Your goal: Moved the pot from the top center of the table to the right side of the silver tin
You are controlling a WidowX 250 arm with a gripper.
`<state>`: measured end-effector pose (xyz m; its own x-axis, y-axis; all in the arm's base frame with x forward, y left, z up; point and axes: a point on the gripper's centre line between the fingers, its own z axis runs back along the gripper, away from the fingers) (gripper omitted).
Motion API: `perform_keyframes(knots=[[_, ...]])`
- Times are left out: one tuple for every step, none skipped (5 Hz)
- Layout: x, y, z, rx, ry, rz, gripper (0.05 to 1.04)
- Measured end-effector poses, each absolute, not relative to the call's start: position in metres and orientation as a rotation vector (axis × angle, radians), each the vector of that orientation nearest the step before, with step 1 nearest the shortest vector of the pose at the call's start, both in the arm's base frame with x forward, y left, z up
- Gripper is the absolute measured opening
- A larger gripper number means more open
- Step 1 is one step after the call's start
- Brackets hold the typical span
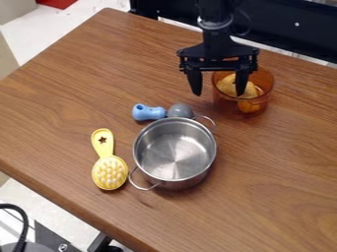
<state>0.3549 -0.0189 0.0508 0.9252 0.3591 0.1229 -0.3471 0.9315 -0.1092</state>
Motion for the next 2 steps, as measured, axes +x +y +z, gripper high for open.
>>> perform_keyframes(knots=[[0.3554, -0.0210, 0.0500, -0.075, -0.148, 0.367, 0.672], [0.3505, -0.0260, 0.0419, -0.058, -0.156, 0.358, 0.377]])
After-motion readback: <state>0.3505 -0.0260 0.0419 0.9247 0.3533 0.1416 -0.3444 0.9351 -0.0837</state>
